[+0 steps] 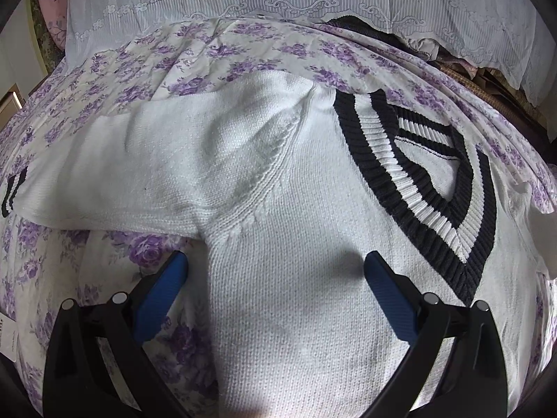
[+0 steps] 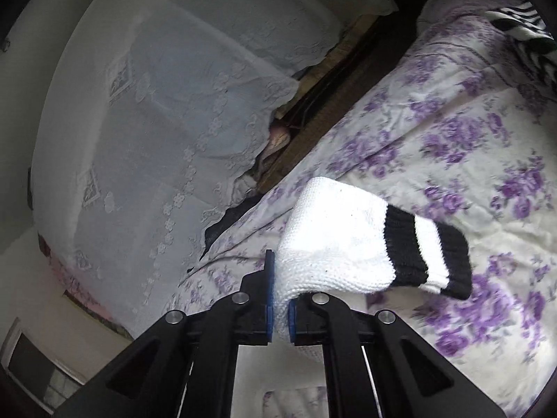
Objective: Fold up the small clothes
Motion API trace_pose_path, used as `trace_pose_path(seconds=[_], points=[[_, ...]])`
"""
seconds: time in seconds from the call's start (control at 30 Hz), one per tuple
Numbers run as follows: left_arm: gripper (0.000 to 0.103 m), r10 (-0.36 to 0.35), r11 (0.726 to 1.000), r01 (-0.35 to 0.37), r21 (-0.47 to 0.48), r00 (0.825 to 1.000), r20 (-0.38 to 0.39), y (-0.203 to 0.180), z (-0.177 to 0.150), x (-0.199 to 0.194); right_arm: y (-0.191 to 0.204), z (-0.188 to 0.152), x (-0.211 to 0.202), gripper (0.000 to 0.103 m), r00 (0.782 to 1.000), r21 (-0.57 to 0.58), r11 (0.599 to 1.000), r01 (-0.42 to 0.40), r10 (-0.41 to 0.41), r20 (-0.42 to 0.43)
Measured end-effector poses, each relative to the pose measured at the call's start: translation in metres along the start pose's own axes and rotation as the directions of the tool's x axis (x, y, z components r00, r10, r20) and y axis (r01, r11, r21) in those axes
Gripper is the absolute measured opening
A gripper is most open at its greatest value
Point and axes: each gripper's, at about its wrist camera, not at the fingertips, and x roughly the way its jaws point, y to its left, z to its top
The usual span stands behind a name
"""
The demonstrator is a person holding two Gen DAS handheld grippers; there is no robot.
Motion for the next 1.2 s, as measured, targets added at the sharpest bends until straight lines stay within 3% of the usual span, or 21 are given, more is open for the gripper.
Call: trace_pose_path(seconds=[0.4,0.93,1.1,1.2], points=[[0.099,-0.016,1.000,0.016,0.007,1.000,-0.008,0.001,0.009,0.005,0.087,-0.035,0.049,0.007,0.986,-0.098,0.992,-0.082,0.067,-0.150],[0.099,-0.012,1.000,0.012,-0.008,1.000,-0.011,0.003,0.012,0.011,0.176,-0.094,0.098,0.007,0.954,-0.206,0.962,-0.179,0.119,-0.275],[0.099,-0.005,1.000,0.005,-0.004,1.000,-0.011,0.002,0.012,0.012,0.196,-0.130,0.114,0.007,0.938,-0.306,0.935,-0.179,0.068,-0.339],[0.099,0.000,1.000,0.000,-0.002,1.000,-0.011,0.002,0.012,0.012,0.201,-0.162,0.132,0.008,0.914,-0.402,0.903,-0.154,-0.025,-0.405]])
